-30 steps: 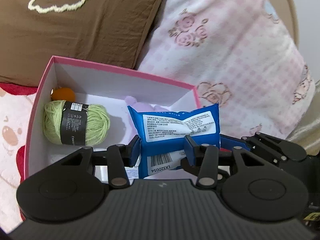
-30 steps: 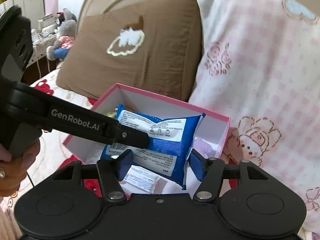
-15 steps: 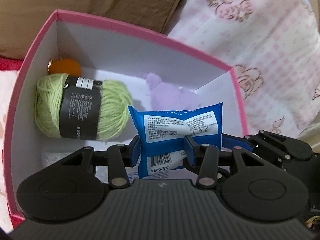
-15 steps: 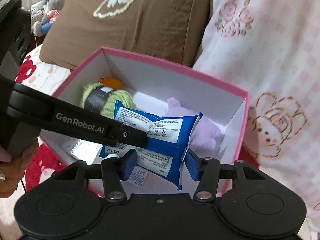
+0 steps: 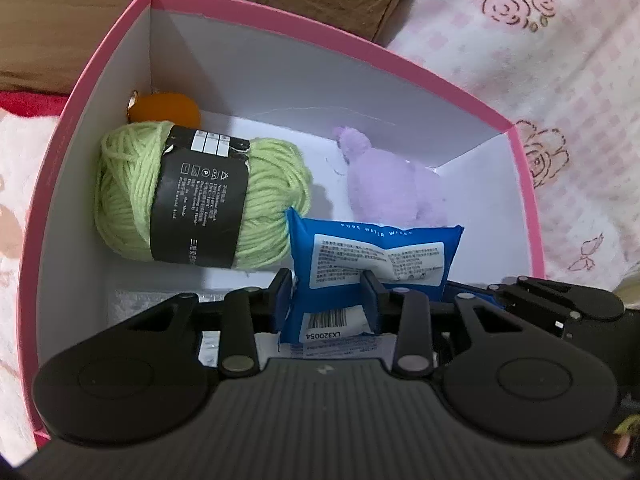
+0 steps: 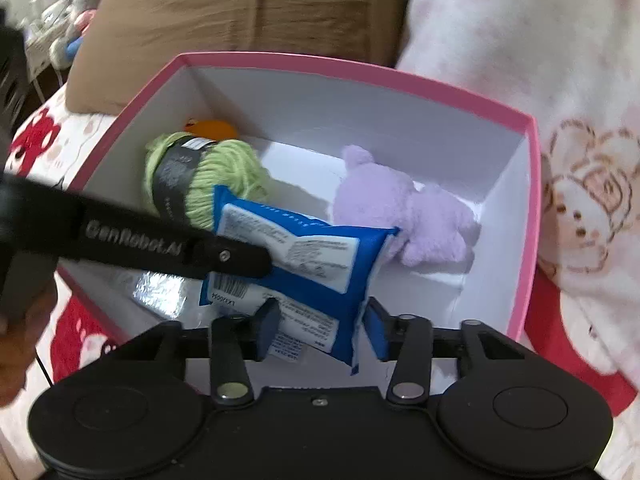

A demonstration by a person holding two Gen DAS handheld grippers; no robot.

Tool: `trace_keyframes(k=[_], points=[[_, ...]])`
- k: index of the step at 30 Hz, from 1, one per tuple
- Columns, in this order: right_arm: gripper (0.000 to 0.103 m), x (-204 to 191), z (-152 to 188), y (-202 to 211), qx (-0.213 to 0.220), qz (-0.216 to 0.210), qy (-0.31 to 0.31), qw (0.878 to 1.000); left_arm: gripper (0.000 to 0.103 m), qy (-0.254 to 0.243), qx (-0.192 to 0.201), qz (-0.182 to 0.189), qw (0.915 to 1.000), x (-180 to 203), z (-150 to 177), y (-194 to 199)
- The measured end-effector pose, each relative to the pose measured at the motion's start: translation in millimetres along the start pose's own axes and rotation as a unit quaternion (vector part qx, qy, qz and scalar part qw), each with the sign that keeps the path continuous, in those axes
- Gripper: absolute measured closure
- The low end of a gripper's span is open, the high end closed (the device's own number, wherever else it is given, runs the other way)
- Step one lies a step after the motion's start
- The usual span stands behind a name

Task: Organize objects
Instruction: 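Lower the wipes pack into the box and open the left tool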

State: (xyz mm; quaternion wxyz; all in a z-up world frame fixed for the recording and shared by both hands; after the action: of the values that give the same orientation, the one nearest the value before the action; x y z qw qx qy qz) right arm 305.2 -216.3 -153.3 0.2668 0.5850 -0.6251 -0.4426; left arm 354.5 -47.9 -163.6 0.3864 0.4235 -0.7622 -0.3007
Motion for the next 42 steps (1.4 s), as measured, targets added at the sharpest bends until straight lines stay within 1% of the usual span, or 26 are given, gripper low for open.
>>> trace_keyframes(k=[2,4,6,9,12,15,18,20,25,27,30,32,33,35,38,42], points=[[0.065,6,-1,-4,-0.004,0.001,-0.016,1.0,0.068,-0.016,0.011,-0.012,0.9997,3,0,0],[0.068,10,-2,-6,-0.006,-0.006,-0.031,0.999,0.068,-0.031,0.013,-0.026,0.9991,4,0,0],[0.068,9,-2,-6,-0.003,-0.008,-0.034,0.999,0.068,-0.03,0.016,-0.03,0.999,4,-1,0],[0.069,8,1,-6,0.003,0.0,-0.027,1.0,0.068,-0.025,0.02,-0.038,0.9987,1,-1,-1],[0.069,8,3,-8,0.007,0.008,-0.022,1.0,0.068,-0.008,0.019,-0.043,0.9989,-5,0,-4],[0.069,8,2,-9,0.011,0.011,-0.023,1.0,0.069,-0.006,0.018,-0.061,0.9979,-9,0,-2],[0.069,8,0,-10,0.015,0.011,-0.028,0.999,0.078,-0.013,0.016,-0.077,0.9968,-12,-1,0],[0.068,8,-2,-11,0.016,0.011,-0.026,0.999,0.084,-0.007,0.004,-0.071,0.9974,-14,2,-2],[0.068,9,-7,-16,0.008,0.021,-0.015,1.0,0.085,0.002,-0.013,-0.065,0.9978,-15,8,-3],[0.068,10,-7,-16,0.002,0.019,-0.015,1.0,0.085,-0.005,-0.006,-0.069,0.9976,-15,5,1],[0.068,10,-4,-12,0.004,0.028,-0.012,1.0,0.085,-0.011,0.022,-0.067,0.9975,-17,-3,7],[0.062,8,-1,-7,0.013,0.029,-0.006,0.999,0.085,-0.011,0.035,-0.06,0.9975,-20,-6,8],[0.062,8,0,-4,0.017,0.024,-0.007,1.0,0.085,-0.013,0.038,-0.061,0.9973,-21,-7,7],[0.062,8,1,-1,0.025,0.013,-0.015,0.999,0.085,-0.018,0.038,-0.062,0.9972,-22,-6,2],[0.062,9,-3,-3,0.025,0.002,-0.027,0.999,0.084,-0.022,0.028,-0.054,0.9979,-19,-1,-6],[0.062,9,-11,-15,0.023,0.015,-0.036,0.999,0.084,-0.034,0.028,-0.058,0.9973,-17,1,-6]])
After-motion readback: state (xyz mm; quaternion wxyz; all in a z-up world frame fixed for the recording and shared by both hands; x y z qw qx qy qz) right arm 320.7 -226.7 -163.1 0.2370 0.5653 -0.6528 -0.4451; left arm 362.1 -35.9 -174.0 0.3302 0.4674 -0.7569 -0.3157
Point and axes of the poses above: each gripper's, at about its wrist camera, not at the fingertips, and y roughly against the way its jaws point, x to its right, z to its underside, the point moved 9 cm from there along -y, roughly the way its jaws point, and after that the axes turned 15 degrees about -y, right-handed, at the moved point
